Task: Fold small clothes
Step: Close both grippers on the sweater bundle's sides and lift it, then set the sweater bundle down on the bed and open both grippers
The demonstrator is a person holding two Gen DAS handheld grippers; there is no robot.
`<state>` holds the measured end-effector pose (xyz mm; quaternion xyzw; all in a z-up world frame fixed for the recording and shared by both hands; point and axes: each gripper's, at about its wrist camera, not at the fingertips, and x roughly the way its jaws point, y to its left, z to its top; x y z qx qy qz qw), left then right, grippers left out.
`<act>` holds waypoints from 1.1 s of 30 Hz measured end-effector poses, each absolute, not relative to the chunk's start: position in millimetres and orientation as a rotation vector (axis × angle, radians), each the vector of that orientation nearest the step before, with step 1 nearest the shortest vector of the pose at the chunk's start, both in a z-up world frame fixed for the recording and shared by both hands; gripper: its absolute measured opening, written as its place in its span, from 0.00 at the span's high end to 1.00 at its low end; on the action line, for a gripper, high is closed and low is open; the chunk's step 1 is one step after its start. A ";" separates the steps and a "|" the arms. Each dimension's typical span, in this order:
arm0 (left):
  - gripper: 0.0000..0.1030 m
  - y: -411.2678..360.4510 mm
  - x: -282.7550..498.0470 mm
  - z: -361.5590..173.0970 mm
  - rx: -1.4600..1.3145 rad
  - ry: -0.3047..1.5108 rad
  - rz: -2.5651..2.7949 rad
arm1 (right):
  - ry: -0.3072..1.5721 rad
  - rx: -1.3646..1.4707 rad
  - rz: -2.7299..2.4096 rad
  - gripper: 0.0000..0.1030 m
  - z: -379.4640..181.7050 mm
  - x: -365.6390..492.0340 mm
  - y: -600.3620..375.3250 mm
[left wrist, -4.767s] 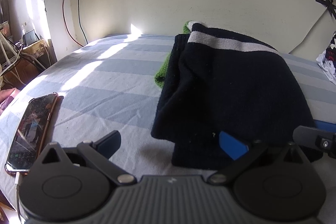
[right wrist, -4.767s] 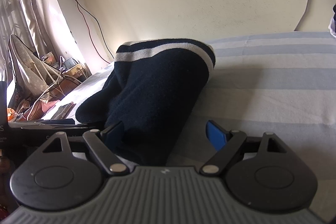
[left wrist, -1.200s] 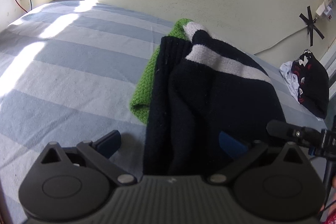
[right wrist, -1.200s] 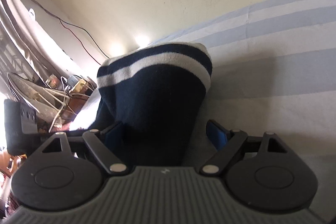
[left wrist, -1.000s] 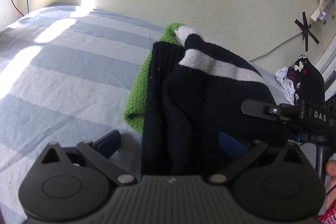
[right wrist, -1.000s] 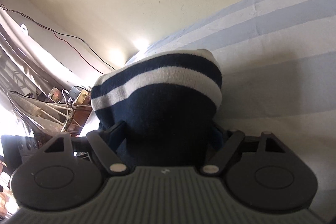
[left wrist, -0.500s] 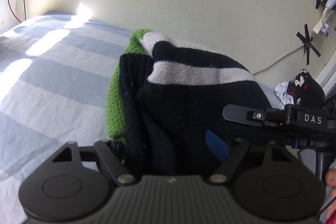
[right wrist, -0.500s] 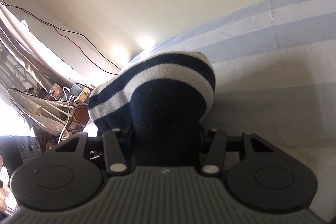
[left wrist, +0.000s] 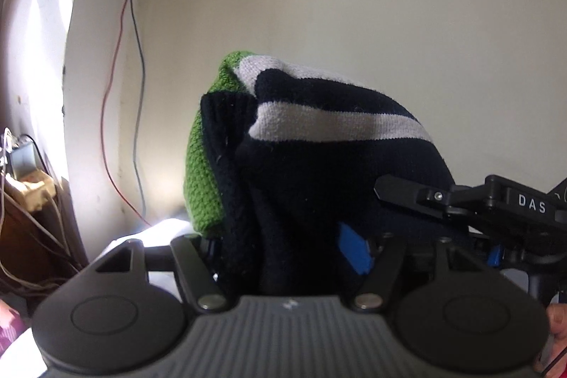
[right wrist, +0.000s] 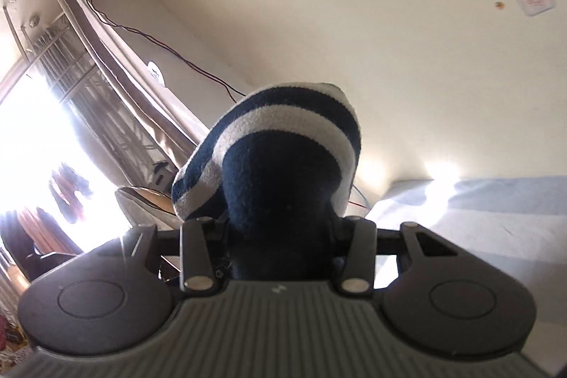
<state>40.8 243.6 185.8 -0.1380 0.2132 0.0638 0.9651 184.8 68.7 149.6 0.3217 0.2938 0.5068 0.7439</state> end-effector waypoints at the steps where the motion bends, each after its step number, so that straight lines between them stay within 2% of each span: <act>1: 0.38 251.4 50.9 183.3 -0.282 0.444 0.156 | 0.650 0.716 1.128 0.53 144.7 198.6 82.2; 3: 0.37 267.9 80.7 165.2 -0.295 0.505 0.207 | 0.673 0.709 1.120 0.50 126.2 225.2 108.5; 6: 0.37 280.7 123.2 116.2 -0.323 0.659 0.261 | 0.726 0.531 0.972 0.39 88.0 254.4 138.2; 8: 0.38 277.3 142.6 83.6 -0.338 0.760 0.288 | 0.752 0.348 0.786 0.38 65.2 265.9 150.9; 10: 0.37 268.5 149.3 60.5 -0.329 0.813 0.286 | 0.748 0.291 0.763 0.39 48.4 268.9 142.9; 18: 0.22 226.3 120.5 65.7 -0.228 0.731 0.385 | 0.704 0.230 0.716 0.38 41.2 207.1 85.2; 33: 0.13 133.4 2.6 39.6 -0.191 0.720 0.421 | 0.728 0.134 0.725 0.31 21.7 57.5 12.8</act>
